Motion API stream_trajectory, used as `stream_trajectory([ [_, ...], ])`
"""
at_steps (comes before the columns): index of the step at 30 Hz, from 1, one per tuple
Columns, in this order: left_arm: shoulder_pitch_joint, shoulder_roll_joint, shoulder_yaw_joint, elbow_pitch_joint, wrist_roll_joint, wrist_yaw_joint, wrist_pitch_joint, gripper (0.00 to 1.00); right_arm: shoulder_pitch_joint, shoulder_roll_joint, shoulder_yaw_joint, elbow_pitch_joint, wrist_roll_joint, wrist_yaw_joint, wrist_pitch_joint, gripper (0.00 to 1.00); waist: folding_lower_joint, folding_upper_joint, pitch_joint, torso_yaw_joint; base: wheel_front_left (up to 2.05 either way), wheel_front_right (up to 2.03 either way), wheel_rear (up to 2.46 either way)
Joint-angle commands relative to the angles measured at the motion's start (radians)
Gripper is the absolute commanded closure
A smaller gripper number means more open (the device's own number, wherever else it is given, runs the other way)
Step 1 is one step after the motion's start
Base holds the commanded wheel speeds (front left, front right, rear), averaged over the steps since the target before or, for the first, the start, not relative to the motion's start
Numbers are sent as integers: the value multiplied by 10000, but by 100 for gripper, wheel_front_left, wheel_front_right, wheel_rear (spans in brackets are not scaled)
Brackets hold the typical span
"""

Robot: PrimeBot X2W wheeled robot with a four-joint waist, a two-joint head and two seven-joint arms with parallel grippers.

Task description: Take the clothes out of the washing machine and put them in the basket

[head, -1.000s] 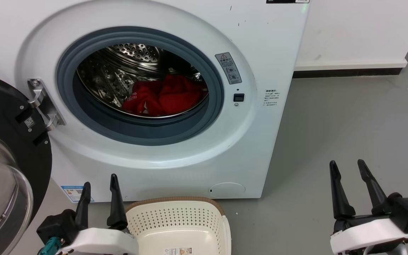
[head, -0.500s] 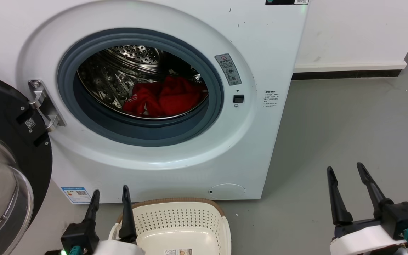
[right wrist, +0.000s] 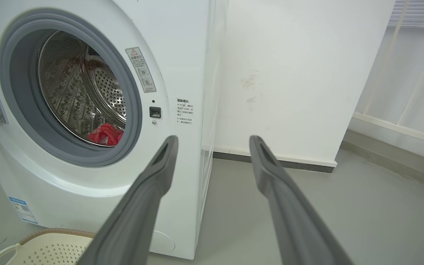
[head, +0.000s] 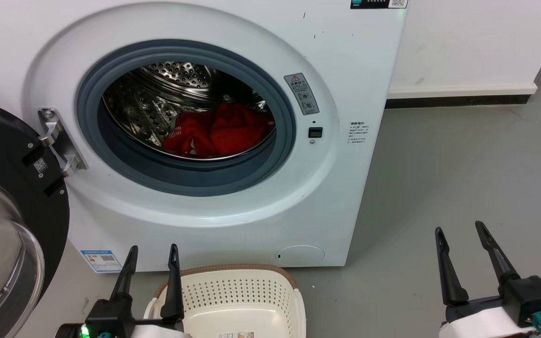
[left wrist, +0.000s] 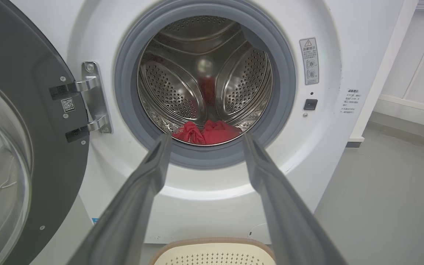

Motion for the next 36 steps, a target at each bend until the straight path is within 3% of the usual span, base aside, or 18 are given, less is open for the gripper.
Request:
stream_trajectory([
  [1, 74, -44, 63, -123, 257, -91, -91, 0, 37, -33, -16, -29, 16, -6, -113, 0, 1, -1, -6, 3, 0, 0, 0],
  [9, 246, -277, 384, -109, 726, -810, -242, 0, 140, -31, -369, 453, 1261, -6, -252, 0, 1, -1, -80, -12, 0, 0, 0],
  [15, 400, -486, 676, -82, 1371, -1278, -377, 0, 82, -19, -306, 648, 793, -7, -369, 0, 1, -1, -94, -21, 0, 0, 0],
  [26, 392, -606, 881, 52, 1547, -1562, -362, 0, 10, -19, -274, 784, 784, -7, -363, 0, 1, -1, -143, 2, 0, 0, 0],
  [36, 331, -648, 1052, 182, 1562, -1543, -354, 0, -77, -20, -277, 832, 895, -8, -362, 0, 1, -1, 102, -106, 0, 0, 0],
])
